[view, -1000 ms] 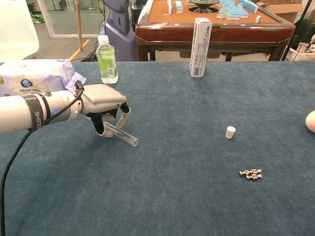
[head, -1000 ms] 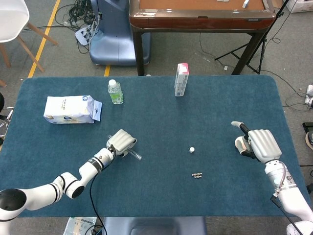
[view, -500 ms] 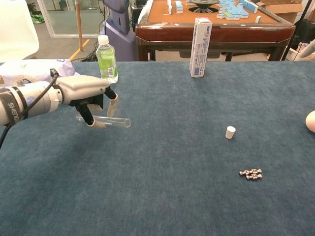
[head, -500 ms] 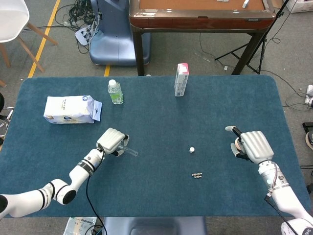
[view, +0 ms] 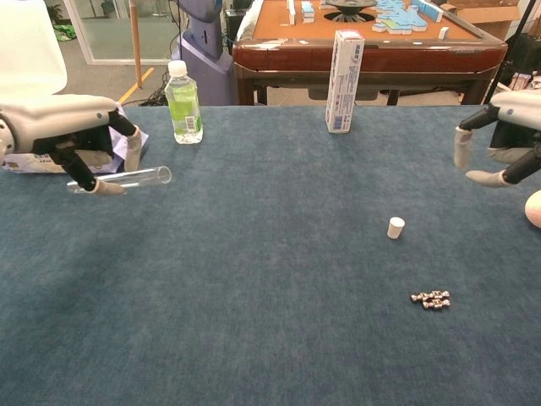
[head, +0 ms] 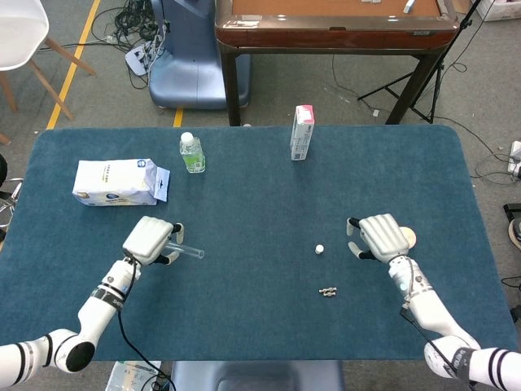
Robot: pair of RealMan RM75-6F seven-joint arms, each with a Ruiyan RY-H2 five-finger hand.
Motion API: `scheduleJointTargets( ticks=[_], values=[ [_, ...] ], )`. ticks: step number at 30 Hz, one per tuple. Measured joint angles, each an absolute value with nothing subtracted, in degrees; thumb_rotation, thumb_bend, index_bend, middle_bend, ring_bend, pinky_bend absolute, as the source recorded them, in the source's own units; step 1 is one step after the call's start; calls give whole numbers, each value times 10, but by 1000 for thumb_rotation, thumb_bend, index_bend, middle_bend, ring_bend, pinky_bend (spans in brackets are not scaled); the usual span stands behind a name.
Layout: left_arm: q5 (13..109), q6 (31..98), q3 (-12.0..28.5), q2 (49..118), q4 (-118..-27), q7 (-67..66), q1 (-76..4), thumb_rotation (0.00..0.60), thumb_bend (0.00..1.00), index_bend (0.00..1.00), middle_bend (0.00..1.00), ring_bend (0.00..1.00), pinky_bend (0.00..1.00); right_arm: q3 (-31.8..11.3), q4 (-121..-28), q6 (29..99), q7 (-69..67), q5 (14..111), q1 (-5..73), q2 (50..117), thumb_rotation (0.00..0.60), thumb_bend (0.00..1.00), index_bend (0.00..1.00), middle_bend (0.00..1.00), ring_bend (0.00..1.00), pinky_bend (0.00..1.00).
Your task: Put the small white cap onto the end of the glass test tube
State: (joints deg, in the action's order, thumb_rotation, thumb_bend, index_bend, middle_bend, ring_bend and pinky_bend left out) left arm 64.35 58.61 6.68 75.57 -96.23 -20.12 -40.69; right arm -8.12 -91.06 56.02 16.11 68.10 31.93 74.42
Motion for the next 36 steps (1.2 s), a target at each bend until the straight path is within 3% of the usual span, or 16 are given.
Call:
scheduleJointTargets(
  ticks=[8,17,36],
  values=[
    [647,611,51,734,-1002,-219,-381,600,270,654,1000,943,1000,-85,-874,521,221,630,365,804,600,336,493,984,1000,1000],
    [649,610,50,733,-1004,-217,-375,600,270,655,1000,942,1000,-80,-847,506,256,592,387,846,600,259,493,984,1000,1000],
    [650,600,51,738,-999,-214,-372,600,269,655,1000,942,1000,-70,-809,503,272,567,406,881,600,259,493,982,1000,1000]
  ],
)
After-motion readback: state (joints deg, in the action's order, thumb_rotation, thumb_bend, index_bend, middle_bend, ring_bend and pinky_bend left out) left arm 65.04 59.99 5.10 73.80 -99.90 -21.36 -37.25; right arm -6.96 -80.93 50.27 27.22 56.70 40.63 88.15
